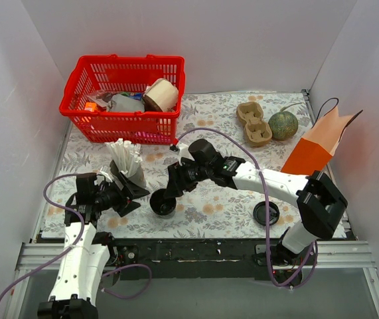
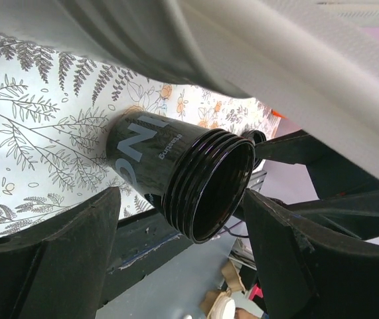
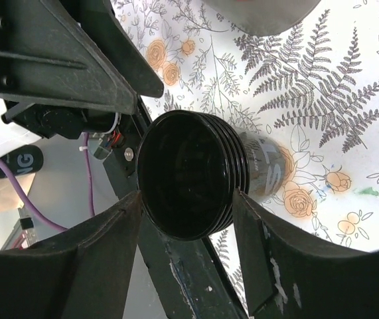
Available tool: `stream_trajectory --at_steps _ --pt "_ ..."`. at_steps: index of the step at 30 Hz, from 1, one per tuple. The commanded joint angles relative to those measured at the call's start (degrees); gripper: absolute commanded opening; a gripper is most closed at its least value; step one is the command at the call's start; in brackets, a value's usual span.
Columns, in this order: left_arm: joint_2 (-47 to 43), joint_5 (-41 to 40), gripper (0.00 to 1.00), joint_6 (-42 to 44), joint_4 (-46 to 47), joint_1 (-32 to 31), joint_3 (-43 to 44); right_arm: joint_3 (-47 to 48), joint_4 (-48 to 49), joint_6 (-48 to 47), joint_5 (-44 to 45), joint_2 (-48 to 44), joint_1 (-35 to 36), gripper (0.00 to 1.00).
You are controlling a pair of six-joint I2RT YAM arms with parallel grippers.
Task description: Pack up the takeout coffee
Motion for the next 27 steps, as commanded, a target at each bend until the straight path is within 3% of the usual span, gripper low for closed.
stream_trajectory --at_steps 1,11,14,25,27 --pt "1.05 0.84 0.73 -0.53 2.92 -1.54 -0.29 3.81 -1.78 0.01 -0.37 1.54 0.7 0.63" --pt "2.98 -2.93 0.73 -5.01 6.88 -10.23 -1.17 5.3 -4.87 -1.13 1.92 3.3 1.31 0.48" --pt "3.24 -4.69 0.72 -5.89 6.88 -12.09 -0.91 5.22 -5.22 -1.31 2.62 3.12 1.32 0.38" --pt "2.28 -5.84 0.73 -6.51 6.8 -13.41 -1.26 6.45 -8.47 -1.84 6.4 4.62 2.81 0.19" --pt "1.58 -6.37 0.73 -6.51 6.53 -13.41 -1.0 6.53 -8.74 -1.75 7.81 4.79 3.16 0.08"
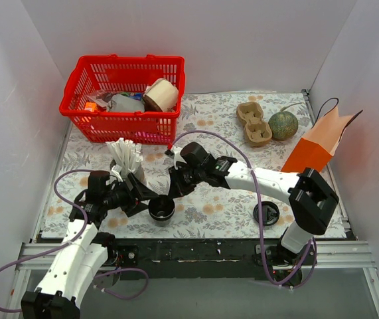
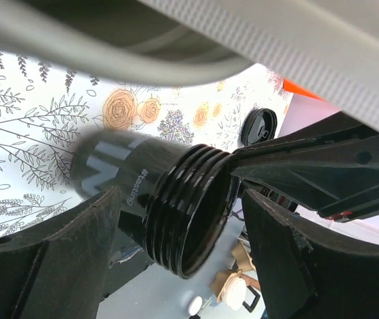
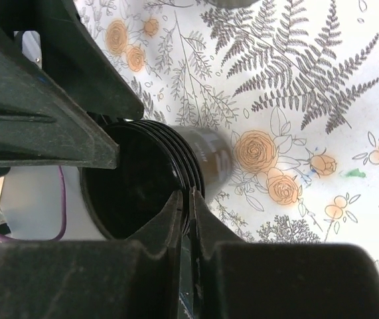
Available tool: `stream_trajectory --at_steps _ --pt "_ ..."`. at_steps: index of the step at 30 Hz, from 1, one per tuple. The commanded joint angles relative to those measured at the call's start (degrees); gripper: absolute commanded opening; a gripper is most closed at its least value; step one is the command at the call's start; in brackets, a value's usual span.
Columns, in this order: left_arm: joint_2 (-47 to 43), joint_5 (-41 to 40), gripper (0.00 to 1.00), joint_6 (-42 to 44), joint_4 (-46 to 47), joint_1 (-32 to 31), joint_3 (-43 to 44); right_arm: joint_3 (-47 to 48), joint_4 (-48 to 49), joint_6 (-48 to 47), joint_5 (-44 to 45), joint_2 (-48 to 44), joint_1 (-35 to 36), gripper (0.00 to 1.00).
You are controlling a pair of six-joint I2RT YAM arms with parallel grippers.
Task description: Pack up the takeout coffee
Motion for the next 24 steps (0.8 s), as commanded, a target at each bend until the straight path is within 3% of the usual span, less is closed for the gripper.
stream_trajectory --at_steps 1,2,9,16,24 --pt "-1.44 -1.29 0.73 -0.21 -0.46 -0.34 0.25 2.4 -2.05 -0.55 3.24 0.66 1.15 0.05" --pt "-1.36 -1.56 0.74 -0.04 -0.9 -0.34 0.25 2.32 -1.79 -0.54 3.85 0.4 1.15 0.01" --pt "-2.58 -3.4 0.8 1.46 -4.33 -0.34 3.06 1.08 -0.81 -1.16 6.05 -4.25 1.41 0.01" --pt "-3.64 -1.47 0.98 2.25 -5.12 -0.34 4.21 0.91 -4.06 -3.8 13.52 -7.86 1.41 0.01" --pt "-6.1 0.37 0.98 2.42 -4.77 -0.34 5.35 1.26 -3.81 -4.06 9.4 -6.55 1.5 0.01"
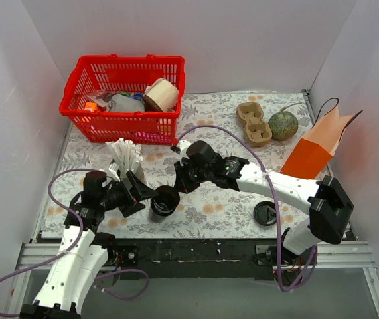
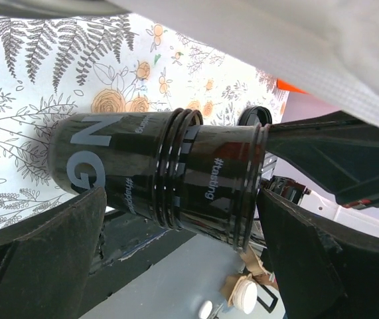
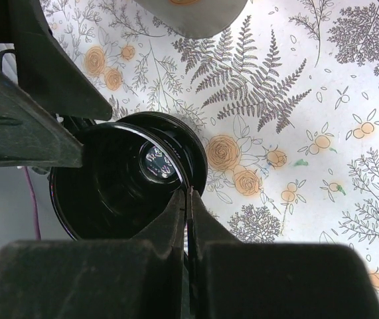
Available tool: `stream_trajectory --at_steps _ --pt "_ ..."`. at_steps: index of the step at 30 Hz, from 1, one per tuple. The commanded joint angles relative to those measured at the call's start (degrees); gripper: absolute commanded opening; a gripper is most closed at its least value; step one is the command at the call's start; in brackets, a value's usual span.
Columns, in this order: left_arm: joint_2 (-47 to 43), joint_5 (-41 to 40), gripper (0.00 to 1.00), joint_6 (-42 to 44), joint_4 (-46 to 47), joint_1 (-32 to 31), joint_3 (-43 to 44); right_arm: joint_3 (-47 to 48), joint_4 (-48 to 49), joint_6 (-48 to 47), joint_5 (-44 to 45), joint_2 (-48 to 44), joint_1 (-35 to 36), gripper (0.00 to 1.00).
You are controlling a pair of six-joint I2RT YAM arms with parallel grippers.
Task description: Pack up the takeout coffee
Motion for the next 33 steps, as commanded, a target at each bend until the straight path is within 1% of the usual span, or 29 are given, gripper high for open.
stream_trajectory --at_steps 1,7,9,10,13,14,16,18,19,21,24,33 --pt "-1.86 1.34 0.98 0.92 -1.4 -0.3 2.68 1.24 0.46 -0.35 -2.04 1.06 0.39 0.01" --pt "-4.67 -1.3 0.98 1.18 -5.61 -0.3 3.91 2.38 0.02 1.15 -0.11 2.64 1.53 0.01" --pt "-5.64 -3.93 0.98 0.48 -7.46 -0.3 5.4 3.26 -0.24 1.5 1.39 2.65 2.05 0.01" --pt "-6.6 -7.85 0.98 -0.92 -9.82 -0.3 5.93 3.43 -0.59 1.85 1.83 2.56 2.14 0.01" --pt "-7.83 -13.58 0.98 -2.85 -13.87 -0.3 7.69 3.26 -0.25 3.43 3.15 2.12 2.14 0.01" --pt "-7.93 -14.13 0.98 -4.08 -14.59 -0.3 7.78 3.0 0.1 4.31 3.32 1.94 2.14 0.01" --pt "-7.93 -14.4 0.98 -5.4 -15.73 -0.3 7.34 1.86 1.24 5.01 2.89 1.07 2.14 0.01" --pt "-8.19 -13.52 0.96 -6.73 -15.91 -0.3 6.21 0.72 3.18 5.72 2.27 0.1 2.14 0.01" --pt "-8.45 -13.43 0.93 -7.17 -16.09 -0.3 5.68 0.62 3.36 5.89 2.27 -0.08 2.14 0.01" --pt "-9.85 -13.26 0.91 -8.48 -16.26 -0.3 5.15 0.62 3.27 6.07 2.36 -0.25 2.14 0.01" --pt "-11.61 -12.38 0.91 -9.45 -15.65 -0.3 4.01 0.54 3.27 6.16 2.45 -0.08 2.14 0.01" --pt "-11.0 -10.88 0.91 -8.49 -15.03 -0.3 2.33 0.54 3.71 6.42 1.74 0.27 2.14 0.01"
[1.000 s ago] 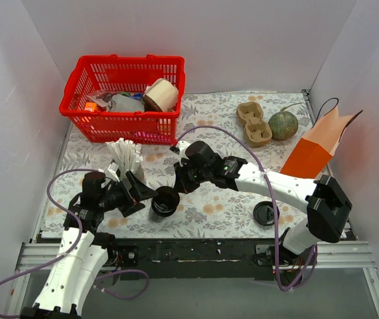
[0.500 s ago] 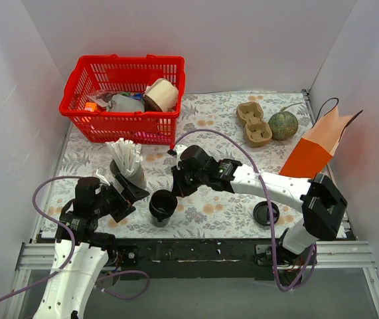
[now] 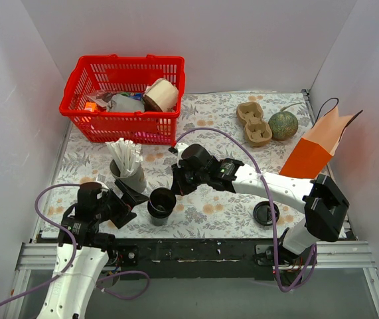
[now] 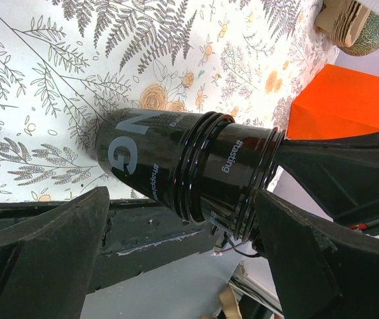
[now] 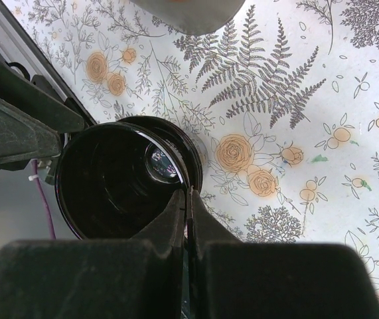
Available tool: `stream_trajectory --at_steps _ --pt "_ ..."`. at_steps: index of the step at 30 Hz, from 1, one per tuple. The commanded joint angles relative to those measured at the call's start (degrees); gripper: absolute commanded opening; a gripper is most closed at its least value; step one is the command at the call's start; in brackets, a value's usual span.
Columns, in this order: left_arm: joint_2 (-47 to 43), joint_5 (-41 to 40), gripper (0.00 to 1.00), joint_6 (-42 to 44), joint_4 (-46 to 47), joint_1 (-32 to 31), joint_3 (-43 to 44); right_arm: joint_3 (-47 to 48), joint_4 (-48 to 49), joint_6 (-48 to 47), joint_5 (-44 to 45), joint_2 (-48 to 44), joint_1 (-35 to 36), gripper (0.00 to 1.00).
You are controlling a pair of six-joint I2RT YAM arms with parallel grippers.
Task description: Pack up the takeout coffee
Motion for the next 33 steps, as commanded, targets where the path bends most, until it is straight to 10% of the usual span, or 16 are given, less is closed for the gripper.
stream_trajectory --at_steps 1,33 --pt "0.3 1.36 0.91 0.12 0.29 -0.19 -0.38 0.14 3.55 0.92 -0.11 -1.72 0.13 0.01" --pt "-1.02 3.03 0.92 -0.32 1.61 -0.19 0.33 -0.38 3.82 0.92 -0.55 -1.28 0.13 0.01"
